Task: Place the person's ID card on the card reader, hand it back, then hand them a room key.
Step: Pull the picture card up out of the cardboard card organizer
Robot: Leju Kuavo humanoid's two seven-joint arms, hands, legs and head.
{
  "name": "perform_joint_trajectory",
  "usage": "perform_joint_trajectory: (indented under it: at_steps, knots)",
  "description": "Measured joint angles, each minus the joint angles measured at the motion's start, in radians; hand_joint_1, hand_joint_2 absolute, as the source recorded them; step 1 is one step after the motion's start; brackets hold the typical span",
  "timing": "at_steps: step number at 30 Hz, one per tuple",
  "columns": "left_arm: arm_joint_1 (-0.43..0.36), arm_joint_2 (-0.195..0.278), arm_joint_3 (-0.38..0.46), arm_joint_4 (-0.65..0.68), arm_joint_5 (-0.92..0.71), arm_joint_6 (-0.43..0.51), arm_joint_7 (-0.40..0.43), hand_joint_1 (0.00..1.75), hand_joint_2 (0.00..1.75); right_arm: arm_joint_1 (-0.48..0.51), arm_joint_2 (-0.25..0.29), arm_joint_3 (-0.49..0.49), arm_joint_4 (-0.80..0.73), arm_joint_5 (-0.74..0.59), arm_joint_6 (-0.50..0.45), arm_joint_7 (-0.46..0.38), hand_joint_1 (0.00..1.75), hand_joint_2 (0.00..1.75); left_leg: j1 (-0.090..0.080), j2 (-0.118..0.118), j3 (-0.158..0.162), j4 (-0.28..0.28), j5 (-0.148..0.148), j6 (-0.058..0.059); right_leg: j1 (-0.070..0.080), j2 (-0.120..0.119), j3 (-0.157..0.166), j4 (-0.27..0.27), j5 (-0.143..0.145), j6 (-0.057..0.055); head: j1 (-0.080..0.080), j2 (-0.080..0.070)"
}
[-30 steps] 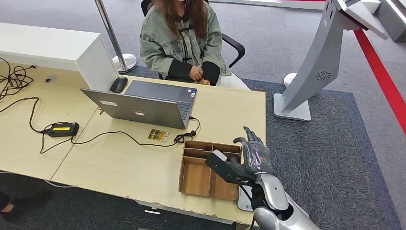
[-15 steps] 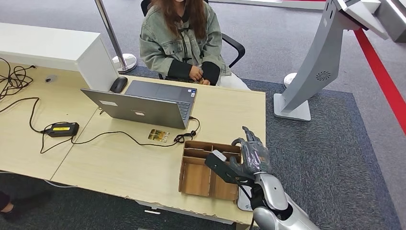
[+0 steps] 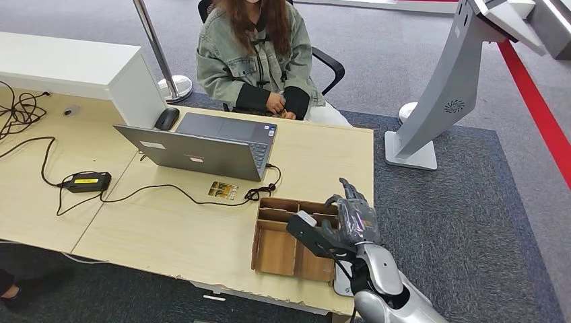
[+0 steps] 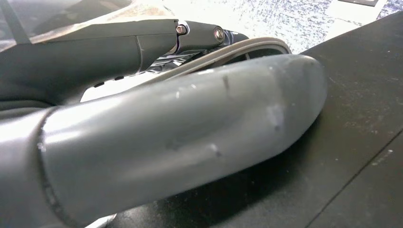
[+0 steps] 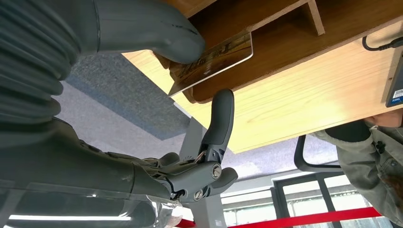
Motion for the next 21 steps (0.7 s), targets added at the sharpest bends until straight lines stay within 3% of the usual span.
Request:
perform_joint_trajectory:
  at_steps: [6,13,21]
  knots:
    - [0.000,0.000,0.000,0.000,-0.006,-0.001,0.000,0.00,0.00,-0.003,0.004,0.000,0.000,-0.001,0.006,0.000,0.96,1.75,0.000,0.000,0.000,0.000,0.000,0.000,0.000,0.000,0.000,0.000,0.000,0.000,0.000,0.000]
    - [-0.001,0.000,0.000,0.000,-0.009,-0.003,0.000,0.00,0.00,-0.005,0.006,0.006,0.001,-0.004,0.005,-0.001,1.37,1.75,0.000,0.000,0.000,0.000,0.000,0.000,0.000,0.000,0.000,0.000,0.000,0.000,0.000,0.000]
    - [-0.001,0.000,0.000,0.000,-0.009,-0.004,0.000,0.00,0.00,-0.011,0.014,0.009,0.008,-0.013,-0.002,-0.005,1.40,1.75,0.000,0.000,0.000,0.000,0.000,0.000,0.000,0.000,0.000,0.000,0.000,0.000,0.000,0.000]
